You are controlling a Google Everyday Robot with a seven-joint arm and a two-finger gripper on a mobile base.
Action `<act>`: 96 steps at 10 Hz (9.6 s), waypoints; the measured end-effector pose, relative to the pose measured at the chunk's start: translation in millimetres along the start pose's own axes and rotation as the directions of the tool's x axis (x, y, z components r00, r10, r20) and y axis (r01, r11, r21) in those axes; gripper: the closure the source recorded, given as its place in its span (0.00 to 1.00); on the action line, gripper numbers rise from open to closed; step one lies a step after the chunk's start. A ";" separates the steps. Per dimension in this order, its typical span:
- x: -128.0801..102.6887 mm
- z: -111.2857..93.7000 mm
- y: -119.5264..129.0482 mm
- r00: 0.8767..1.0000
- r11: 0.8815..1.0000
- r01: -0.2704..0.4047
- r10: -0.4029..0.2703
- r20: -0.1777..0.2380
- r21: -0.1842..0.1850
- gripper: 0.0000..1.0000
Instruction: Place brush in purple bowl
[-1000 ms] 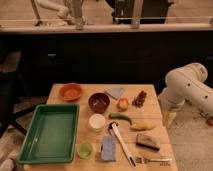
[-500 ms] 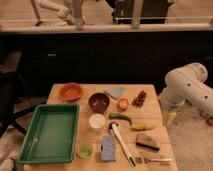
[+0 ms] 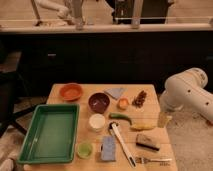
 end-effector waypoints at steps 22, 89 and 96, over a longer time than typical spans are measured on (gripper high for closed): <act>-58.0 63.7 19.0 0.994 0.993 -0.104 0.105 -0.028 0.047 0.20; -132.9 131.9 137.3 0.961 0.992 -0.106 0.121 0.249 -0.072 1.00; -142.6 107.0 93.6 0.970 0.994 -0.098 0.083 0.227 0.057 1.00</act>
